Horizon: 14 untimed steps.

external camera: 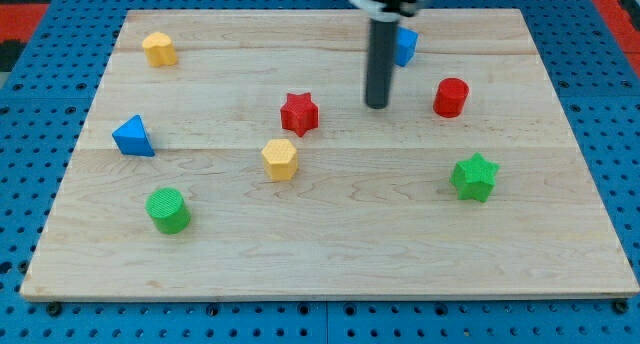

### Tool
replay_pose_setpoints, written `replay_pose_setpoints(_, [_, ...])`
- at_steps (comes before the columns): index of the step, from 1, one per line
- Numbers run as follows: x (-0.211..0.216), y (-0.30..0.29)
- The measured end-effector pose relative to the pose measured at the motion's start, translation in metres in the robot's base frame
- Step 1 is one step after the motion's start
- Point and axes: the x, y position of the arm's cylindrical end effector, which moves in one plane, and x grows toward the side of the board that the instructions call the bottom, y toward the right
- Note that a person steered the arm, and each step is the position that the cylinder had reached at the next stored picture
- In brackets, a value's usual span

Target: Slide the hexagon to the right of the heart

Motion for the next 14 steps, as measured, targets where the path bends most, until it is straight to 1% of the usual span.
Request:
replay_pose_setpoints(1, [-0.016, 0.049])
replay_pose_setpoints(2, [-0.013, 0.009])
replay_pose_setpoints(3, [0.035, -0.031])
replay_pose_setpoints(4, [0.100, -0.021])
replay_pose_setpoints(6, [0.106, -0.026])
replay_pose_setpoints(7, [0.122, -0.041])
replay_pose_setpoints(8, [0.130, -0.134])
replay_pose_setpoints(9, [0.100, -0.147])
replay_pose_setpoints(10, [0.077, -0.127])
replay_pose_setpoints(11, [0.056, -0.136])
replay_pose_setpoints(12, [0.006, -0.133])
replay_pose_setpoints(13, [0.011, -0.165])
replay_pose_setpoints(14, [0.028, -0.176])
